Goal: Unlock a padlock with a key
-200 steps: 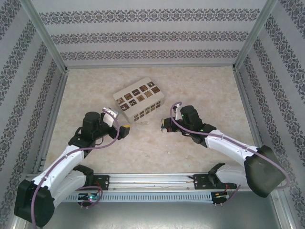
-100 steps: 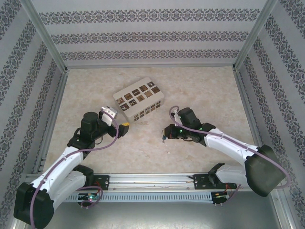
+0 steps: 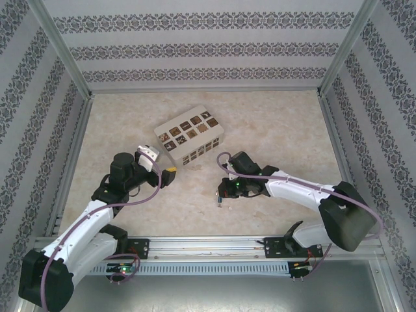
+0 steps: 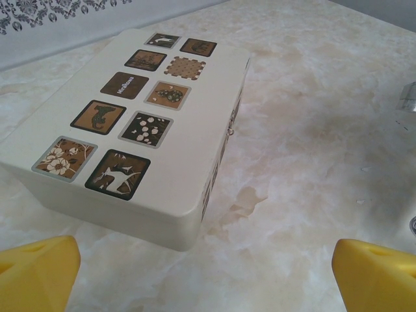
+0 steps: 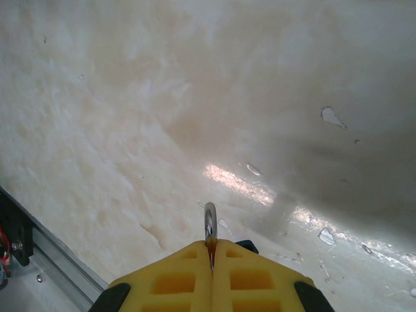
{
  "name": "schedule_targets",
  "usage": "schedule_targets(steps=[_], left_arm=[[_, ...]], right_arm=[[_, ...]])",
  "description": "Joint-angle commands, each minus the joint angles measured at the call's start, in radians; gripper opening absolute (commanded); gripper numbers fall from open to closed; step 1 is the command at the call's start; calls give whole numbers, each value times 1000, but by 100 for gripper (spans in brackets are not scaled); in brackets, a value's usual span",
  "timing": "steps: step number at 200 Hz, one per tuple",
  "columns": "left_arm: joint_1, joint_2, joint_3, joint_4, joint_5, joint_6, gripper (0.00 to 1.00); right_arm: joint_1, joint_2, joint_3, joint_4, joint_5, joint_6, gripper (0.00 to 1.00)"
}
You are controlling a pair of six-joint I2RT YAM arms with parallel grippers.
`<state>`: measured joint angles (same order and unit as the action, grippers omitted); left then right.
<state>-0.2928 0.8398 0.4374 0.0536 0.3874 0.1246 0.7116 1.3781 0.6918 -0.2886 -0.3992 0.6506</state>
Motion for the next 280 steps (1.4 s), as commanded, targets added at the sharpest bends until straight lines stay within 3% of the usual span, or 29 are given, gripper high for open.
schedule_targets(steps=[1, 237, 280], left_arm=[[6, -18, -8, 25, 4, 21, 99], [6, -15, -6, 5, 0, 40, 99], [7, -15, -7, 2, -1, 41, 99]], right_arm=[[13, 23, 33, -4, -12, -6, 0], [9, 209, 75, 53, -17, 9, 0], [10, 213, 72, 54, -11, 7, 5]])
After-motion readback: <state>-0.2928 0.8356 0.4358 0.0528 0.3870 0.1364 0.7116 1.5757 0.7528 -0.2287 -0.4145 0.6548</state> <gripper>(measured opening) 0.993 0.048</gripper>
